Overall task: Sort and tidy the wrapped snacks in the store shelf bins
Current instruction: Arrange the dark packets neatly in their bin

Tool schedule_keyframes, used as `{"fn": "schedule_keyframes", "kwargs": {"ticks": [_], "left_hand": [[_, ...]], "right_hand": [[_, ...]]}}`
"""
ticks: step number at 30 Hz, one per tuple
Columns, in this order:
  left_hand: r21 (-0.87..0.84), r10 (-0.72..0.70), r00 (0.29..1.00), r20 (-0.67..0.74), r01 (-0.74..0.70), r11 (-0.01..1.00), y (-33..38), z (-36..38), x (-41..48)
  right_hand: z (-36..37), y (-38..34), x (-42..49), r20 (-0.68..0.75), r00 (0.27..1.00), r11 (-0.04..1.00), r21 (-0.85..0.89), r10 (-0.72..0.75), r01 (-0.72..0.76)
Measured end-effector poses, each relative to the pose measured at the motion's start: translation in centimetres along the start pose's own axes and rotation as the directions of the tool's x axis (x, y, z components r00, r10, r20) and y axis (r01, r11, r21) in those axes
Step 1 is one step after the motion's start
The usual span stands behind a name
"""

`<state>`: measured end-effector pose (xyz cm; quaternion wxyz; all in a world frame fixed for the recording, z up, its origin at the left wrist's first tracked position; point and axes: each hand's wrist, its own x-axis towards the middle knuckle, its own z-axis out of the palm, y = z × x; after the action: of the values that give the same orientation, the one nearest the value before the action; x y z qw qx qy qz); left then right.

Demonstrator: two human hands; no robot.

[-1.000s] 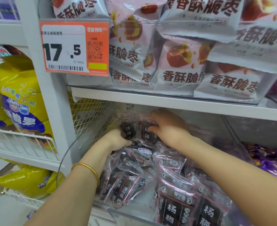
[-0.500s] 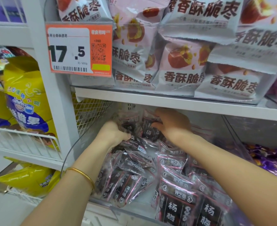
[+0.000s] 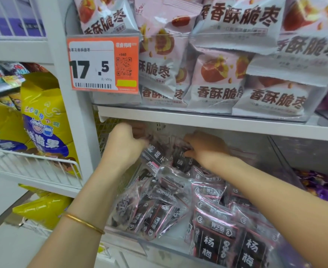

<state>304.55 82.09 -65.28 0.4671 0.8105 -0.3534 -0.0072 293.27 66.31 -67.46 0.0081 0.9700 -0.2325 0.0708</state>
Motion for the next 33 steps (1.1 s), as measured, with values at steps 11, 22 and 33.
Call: {"fn": "schedule_keyframes", "kwargs": {"ticks": [11,22,33], "left_hand": [[-0.182,0.171,0.874,0.454,-0.097,0.978,-1.0,4.1,0.4],[0.056,0.057,0.927,0.372,-0.083,0.995,-0.9,5.8,1.4],[0.258,-0.039,0.668,0.743,-0.232,0.938,-0.6,2.0,-1.0]], "right_hand": [[0.1,0.4,0.1,-0.02,0.994,0.982,0.157,0.109,-0.104],[-0.7,-0.6,-0.4,0.055,0.998,0.922,0.388,-0.031,0.007],[-0.7,-0.5,-0.6,0.026,1.0,0.966,0.259,-0.015,0.008]]}}
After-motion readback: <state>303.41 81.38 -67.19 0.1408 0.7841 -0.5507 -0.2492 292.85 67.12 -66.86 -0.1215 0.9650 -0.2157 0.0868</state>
